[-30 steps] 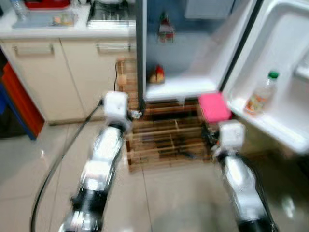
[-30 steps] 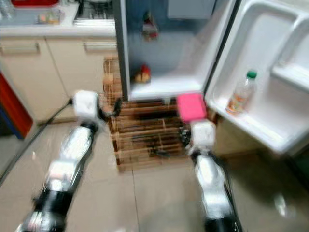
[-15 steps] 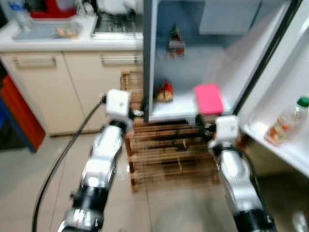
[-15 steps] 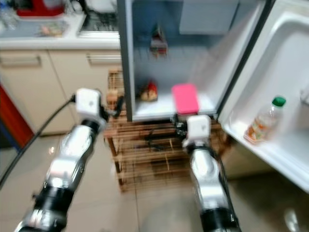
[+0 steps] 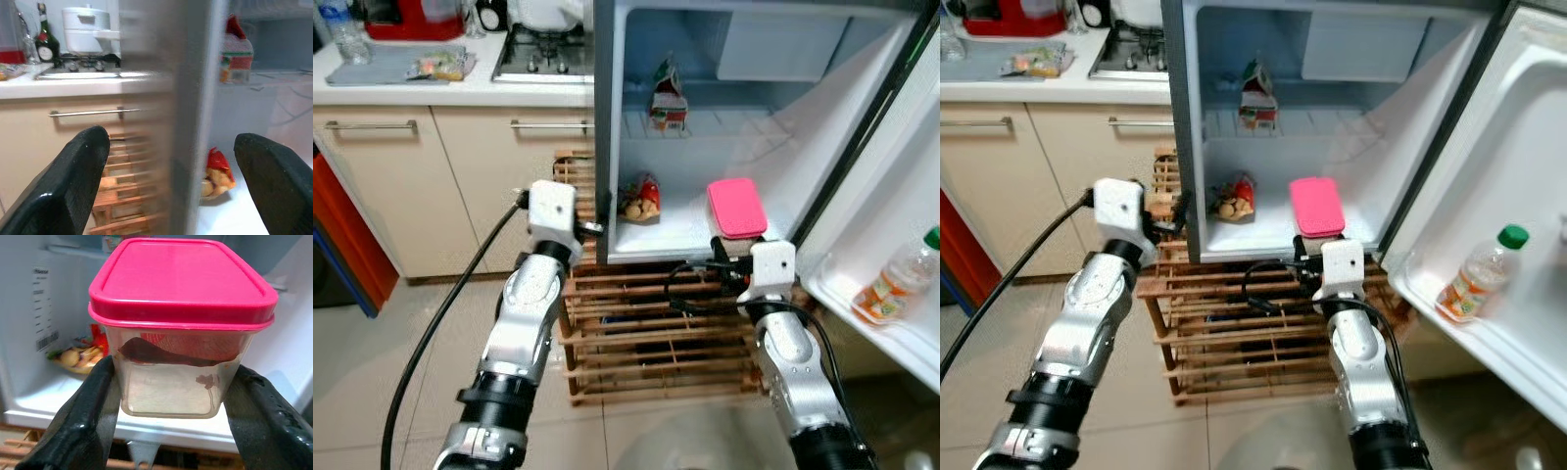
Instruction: Restocking fridge
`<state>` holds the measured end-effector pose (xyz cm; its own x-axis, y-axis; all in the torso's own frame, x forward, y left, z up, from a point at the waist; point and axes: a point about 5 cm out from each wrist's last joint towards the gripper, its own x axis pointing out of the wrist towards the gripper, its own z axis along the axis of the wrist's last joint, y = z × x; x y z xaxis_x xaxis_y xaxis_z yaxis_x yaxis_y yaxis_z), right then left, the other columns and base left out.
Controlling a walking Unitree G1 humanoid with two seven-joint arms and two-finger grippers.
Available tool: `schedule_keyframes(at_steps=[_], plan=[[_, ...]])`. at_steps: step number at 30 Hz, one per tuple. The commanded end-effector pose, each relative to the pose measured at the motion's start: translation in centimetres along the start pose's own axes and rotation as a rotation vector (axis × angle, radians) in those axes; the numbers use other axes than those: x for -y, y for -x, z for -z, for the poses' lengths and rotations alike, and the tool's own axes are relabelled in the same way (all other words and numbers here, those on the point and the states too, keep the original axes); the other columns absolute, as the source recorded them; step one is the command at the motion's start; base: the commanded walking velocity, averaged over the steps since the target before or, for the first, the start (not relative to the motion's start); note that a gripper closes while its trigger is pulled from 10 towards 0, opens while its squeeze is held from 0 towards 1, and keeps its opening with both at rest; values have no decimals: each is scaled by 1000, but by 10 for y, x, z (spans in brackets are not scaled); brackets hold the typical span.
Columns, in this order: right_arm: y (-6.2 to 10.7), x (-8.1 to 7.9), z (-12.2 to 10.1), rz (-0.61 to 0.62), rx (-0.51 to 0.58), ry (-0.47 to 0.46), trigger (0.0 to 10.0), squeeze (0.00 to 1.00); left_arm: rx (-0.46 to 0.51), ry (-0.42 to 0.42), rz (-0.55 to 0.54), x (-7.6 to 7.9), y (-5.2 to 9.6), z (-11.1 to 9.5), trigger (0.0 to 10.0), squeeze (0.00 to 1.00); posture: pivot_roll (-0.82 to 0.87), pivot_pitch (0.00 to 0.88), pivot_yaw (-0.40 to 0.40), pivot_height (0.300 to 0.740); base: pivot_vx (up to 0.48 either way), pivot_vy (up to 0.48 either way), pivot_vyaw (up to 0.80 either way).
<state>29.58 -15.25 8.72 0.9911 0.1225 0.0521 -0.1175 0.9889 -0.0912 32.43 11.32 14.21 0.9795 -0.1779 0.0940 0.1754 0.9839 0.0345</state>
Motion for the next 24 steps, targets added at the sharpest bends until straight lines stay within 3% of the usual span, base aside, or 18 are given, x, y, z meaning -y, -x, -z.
schedule_keyframes(at_steps=[1,5,12,16,21,24], plan=[[0,8,-1,15,4,16,0,0,1,2,24,10,-1,-1,10000,0,-114,0,-28,740,352,-322,0],[-1,7,-1,8,2,15,0,0,2,-1,-4,8,0,-1,10000,0,-110,0,-32,740,189,-146,0],[0,6,0,-4,-5,16,0,0,45,-21,47,13,2,-7,10000,0,-105,0,-39,740,0,0,0],[-3,4,1,-7,-14,10,0,0,27,-95,46,13,0,-6,10000,0,-96,0,-38,740,0,0,0],[-26,-8,5,16,-74,-18,0,0,-44,-197,187,20,1,4,10000,0,-62,0,-34,740,0,0,0],[-43,-20,1,1,-97,-20,0,0,-105,-194,286,22,7,12,10000,0,-45,0,-38,740,0,0,0]])
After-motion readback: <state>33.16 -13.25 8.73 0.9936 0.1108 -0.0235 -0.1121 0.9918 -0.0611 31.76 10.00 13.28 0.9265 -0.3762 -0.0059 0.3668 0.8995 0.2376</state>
